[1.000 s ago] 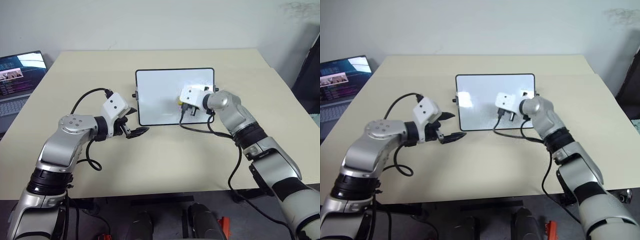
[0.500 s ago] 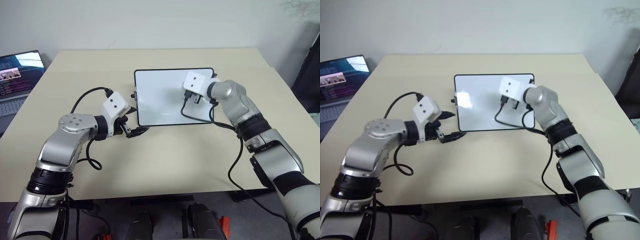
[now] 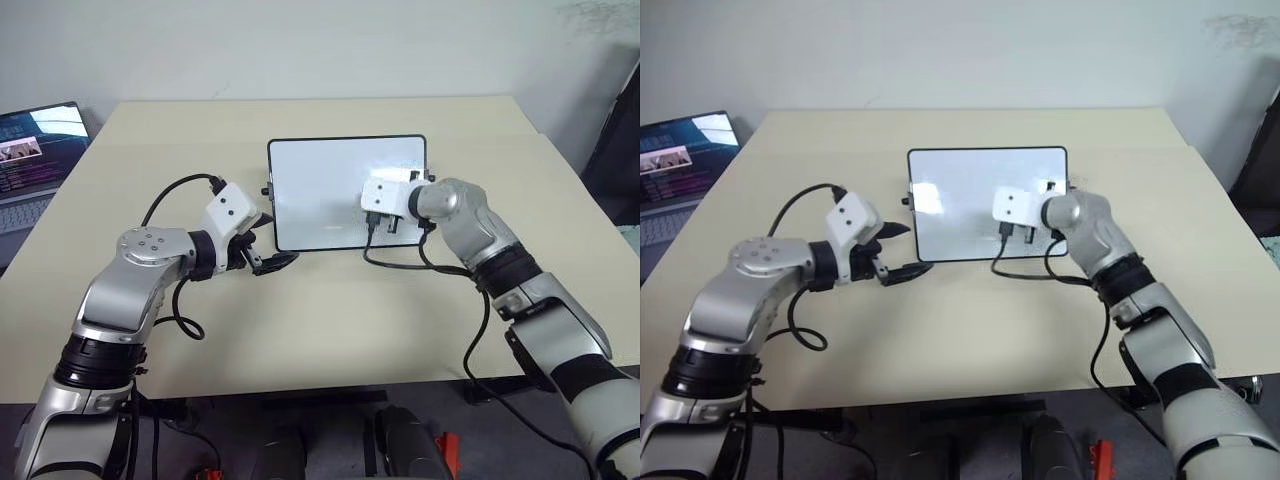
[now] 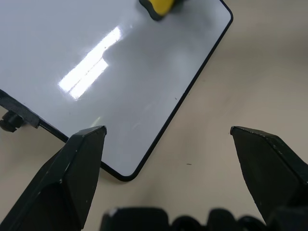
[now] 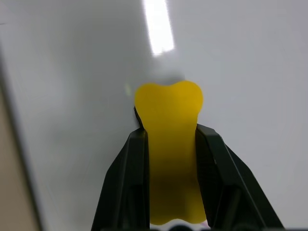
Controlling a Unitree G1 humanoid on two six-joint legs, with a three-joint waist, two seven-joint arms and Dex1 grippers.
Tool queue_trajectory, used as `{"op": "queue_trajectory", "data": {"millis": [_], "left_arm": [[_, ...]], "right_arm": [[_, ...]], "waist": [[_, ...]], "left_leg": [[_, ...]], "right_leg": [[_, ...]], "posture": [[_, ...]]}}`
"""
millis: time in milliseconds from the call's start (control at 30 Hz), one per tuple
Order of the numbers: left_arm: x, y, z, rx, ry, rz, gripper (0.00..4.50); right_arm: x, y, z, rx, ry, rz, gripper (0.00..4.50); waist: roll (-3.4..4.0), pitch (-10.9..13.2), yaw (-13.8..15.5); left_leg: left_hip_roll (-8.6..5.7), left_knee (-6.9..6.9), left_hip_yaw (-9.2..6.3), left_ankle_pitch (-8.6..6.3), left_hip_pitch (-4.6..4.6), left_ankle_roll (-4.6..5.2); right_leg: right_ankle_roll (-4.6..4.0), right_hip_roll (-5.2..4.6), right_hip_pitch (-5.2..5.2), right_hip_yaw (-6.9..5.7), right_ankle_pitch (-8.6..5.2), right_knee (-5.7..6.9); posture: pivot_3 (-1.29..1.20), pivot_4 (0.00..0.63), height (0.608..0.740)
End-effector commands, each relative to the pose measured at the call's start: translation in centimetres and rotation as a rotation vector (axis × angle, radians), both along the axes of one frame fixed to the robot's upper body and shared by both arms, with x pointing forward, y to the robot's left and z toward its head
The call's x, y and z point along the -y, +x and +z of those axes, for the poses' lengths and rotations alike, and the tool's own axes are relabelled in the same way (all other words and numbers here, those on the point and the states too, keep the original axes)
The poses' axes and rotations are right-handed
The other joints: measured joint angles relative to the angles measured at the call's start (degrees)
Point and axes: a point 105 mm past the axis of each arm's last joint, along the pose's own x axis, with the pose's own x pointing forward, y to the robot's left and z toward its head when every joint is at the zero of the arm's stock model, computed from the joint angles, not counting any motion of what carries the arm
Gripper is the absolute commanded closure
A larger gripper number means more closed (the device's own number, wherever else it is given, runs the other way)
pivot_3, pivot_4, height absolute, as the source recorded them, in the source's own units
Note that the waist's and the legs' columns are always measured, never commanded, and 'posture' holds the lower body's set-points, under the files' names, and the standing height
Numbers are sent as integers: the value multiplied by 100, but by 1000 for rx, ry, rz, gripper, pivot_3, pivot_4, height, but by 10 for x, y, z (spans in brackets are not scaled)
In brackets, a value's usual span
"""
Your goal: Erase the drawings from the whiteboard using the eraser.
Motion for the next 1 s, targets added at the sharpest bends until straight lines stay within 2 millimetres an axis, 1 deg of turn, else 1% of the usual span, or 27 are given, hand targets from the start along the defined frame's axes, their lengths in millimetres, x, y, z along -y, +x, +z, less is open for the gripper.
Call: {"op": "queue_trajectory", "data": {"millis": [33, 133, 233, 433, 500, 567, 633, 733, 900, 1000], "left_arm": [[0, 1, 14, 57, -9, 0, 0], [0, 1, 14, 58, -9, 0, 0], [-1, 2, 15, 60, -8, 3, 0], [-2, 3, 16, 63, -8, 5, 0], [-2, 3, 16, 63, -8, 6, 0], [-2, 3, 15, 62, -7, 5, 0], [-1, 3, 15, 62, -6, 2, 0], [0, 3, 16, 64, -7, -3, 0], [-1, 4, 16, 64, -4, -4, 0], [-1, 4, 17, 65, -4, -4, 0]], "right_arm": [[1, 10, 35, 122, 57, -48, 3539], [-2, 11, 35, 119, 47, -37, 3539], [-4, 8, 27, 90, 16, -8, 3539], [2, -12, -15, -72, -122, 86, 3539], [7, -19, -26, -123, -155, 101, 3539], [9, -22, -29, -142, -166, 101, 3539], [10, -22, -28, -147, -159, 88, 3539], [11, -17, -21, -116, -143, 67, 3539], [5, -2, 8, 15, -53, 5, 3539], [-5, 3, 23, 75, -1, -1, 3539]], "waist": [[0, 0, 1], [0, 0, 1], [1, 0, -7], [0, 0, -2], [0, 0, 0], [0, 0, -5], [0, 0, -7], [0, 0, 2], [0, 0, -19], [0, 0, -11]], "left_leg": [[0, 0, 0, 0, -1, 0], [0, -5, 0, -1, -4, 1], [0, -10, 1, -3, -10, 1], [0, -8, 1, -5, -8, 1], [0, -7, 1, -4, -7, 0], [0, -4, 1, -4, -5, 0], [1, -3, 3, -4, -4, 0], [1, -2, 1, -3, -3, 0], [1, 0, 5, -3, 1, 0], [1, 0, 3, -2, 1, 0]], "right_leg": [[-3, 0, 0, 0, 2, -2], [-11, 0, -2, 0, 6, -9], [-11, 0, -7, 0, 6, -12], [-7, 0, -4, -1, 3, -12], [6, 0, -3, -1, -5, -11], [11, 0, -2, -1, -8, -10], [12, 0, -2, 0, -8, -9], [11, 0, -1, -1, -8, -5], [10, 0, -1, 3, -5, -2], [11, 1, -1, 2, -5, 0]], "posture": [[0, 150, 740], [0, 150, 740], [0, 150, 740], [0, 150, 740], [0, 150, 740], [0, 150, 740], [0, 150, 740], [0, 150, 740], [0, 150, 740], [0, 150, 740]]}}
